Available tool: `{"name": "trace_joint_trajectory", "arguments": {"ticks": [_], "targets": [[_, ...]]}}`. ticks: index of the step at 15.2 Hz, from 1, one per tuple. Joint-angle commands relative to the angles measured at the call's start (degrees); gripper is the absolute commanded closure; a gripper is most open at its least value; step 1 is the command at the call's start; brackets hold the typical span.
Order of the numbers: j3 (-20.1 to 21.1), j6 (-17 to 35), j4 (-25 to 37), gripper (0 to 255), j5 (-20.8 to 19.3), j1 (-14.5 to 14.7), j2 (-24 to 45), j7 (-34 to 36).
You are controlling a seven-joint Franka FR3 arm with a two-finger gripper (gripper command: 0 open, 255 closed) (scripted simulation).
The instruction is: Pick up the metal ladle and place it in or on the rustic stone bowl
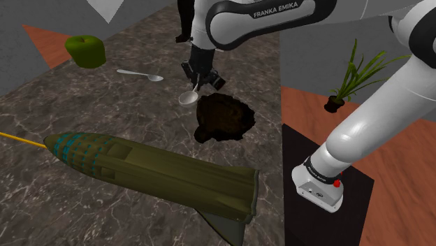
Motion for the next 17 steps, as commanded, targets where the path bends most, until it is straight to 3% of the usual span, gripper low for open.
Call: {"name": "trace_joint_trajectory", "arguments": {"ticks": [1,17], "targets": [[0.0,-1.6,1.2,255,0.2,0.0,-0.5,-0.1],[-0.5,-13.8,12.1,255,0.8,-0.3,-1.9,-0.1]]}}
